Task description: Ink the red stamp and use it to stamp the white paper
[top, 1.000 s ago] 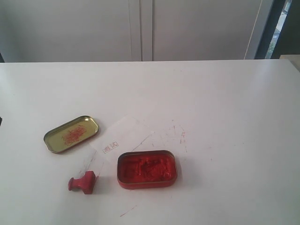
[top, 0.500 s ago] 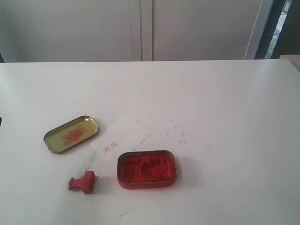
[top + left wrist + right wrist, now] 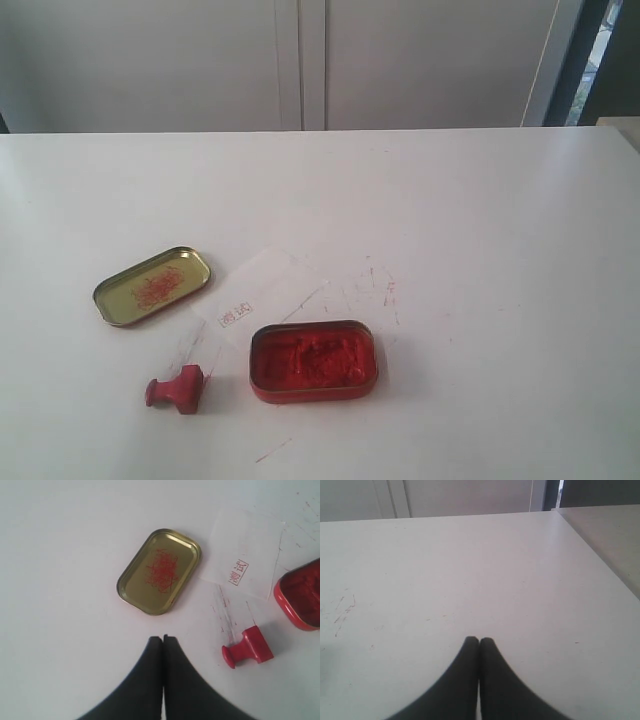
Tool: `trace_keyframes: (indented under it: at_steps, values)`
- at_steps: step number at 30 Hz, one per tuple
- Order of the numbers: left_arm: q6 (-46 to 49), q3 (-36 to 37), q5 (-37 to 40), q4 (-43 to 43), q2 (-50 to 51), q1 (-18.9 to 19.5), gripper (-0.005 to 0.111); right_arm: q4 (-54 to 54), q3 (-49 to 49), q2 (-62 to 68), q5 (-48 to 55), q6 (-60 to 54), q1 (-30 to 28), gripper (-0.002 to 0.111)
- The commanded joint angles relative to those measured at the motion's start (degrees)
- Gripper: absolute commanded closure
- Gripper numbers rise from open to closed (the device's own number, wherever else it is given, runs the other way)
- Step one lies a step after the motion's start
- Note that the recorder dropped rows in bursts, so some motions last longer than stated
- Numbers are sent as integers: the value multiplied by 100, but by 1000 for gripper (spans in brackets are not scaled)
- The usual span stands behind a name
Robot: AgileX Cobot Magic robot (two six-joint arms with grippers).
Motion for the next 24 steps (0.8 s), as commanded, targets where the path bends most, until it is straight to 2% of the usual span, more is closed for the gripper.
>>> trace_keyframes:
  at_steps: [1,11,18,24]
  values:
    - [4,58,33,-50,-447,-30,107,0,30,-24,-77,-12,-8,108]
    - [-9,871,-567,-167,-1644,-30,107,0,30,-24,-77,-12,-8,108]
    - [-21,1465,-676,-194,-2148,-30,107,0,30,-24,-77,-12,-8,108]
    - [-21,2092,-1421,-194,-2678,-30,107,0,30,-24,-77,-12,-8,108]
